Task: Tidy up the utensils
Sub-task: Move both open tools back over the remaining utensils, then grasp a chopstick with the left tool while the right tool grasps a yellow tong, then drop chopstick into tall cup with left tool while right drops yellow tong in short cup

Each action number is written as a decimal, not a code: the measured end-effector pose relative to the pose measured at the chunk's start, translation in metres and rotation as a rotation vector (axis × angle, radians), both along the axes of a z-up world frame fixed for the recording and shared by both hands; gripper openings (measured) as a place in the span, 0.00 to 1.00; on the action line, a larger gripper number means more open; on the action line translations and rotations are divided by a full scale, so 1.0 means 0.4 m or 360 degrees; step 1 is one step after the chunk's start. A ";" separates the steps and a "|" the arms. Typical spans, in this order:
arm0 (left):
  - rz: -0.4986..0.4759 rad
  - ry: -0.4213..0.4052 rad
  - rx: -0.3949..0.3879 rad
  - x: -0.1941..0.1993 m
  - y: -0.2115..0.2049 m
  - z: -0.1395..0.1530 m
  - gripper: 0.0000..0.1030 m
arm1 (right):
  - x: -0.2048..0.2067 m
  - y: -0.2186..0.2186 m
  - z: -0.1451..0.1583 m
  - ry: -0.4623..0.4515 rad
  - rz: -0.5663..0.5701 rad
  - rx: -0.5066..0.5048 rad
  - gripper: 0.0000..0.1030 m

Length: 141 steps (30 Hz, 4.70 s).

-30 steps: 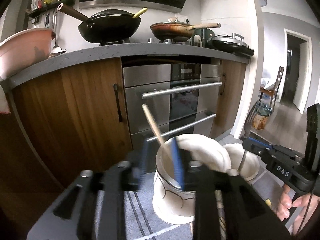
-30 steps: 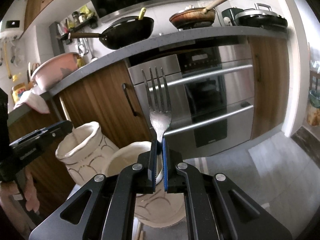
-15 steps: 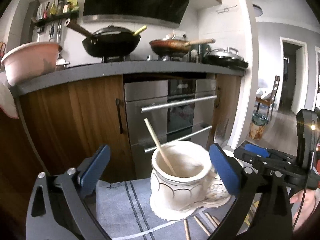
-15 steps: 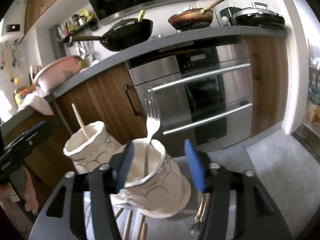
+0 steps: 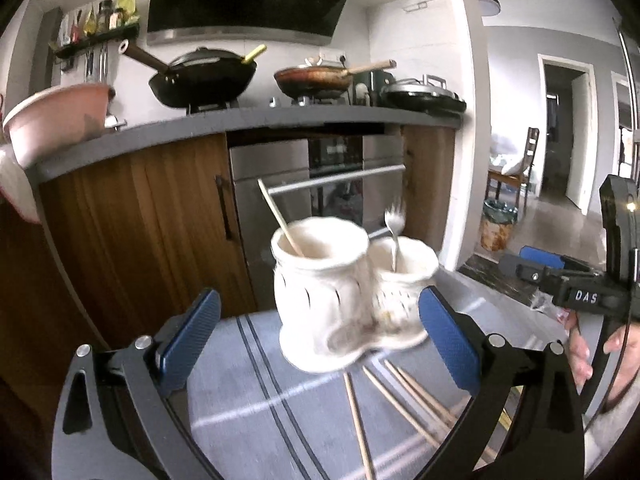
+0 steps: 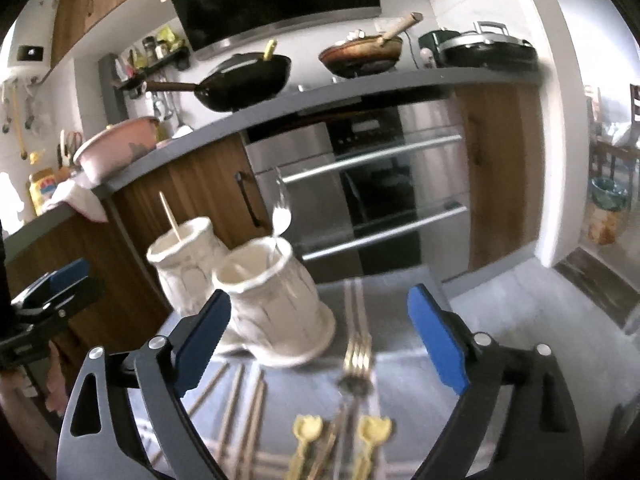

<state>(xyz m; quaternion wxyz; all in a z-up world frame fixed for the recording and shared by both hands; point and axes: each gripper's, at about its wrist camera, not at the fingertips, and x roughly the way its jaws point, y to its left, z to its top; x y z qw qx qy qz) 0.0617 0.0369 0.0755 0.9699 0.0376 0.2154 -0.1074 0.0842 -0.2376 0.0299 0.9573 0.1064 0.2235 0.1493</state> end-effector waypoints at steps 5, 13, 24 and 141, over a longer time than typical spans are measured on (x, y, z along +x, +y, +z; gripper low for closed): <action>0.0005 0.0089 -0.0008 -0.026 0.015 -0.043 0.95 | -0.035 -0.035 -0.034 0.0067 -0.0039 -0.0034 0.89; 0.0023 0.0306 -0.0006 -0.040 0.028 -0.135 0.95 | -0.060 -0.060 -0.105 0.0226 -0.0049 -0.0102 0.90; 0.0050 0.0619 0.0150 -0.011 0.001 -0.245 0.95 | -0.070 -0.052 -0.183 0.0417 -0.0047 -0.0256 0.90; 0.0059 -0.0311 -0.0063 0.273 -0.050 0.051 0.05 | 0.219 0.180 0.049 -0.0335 0.0202 0.0092 0.11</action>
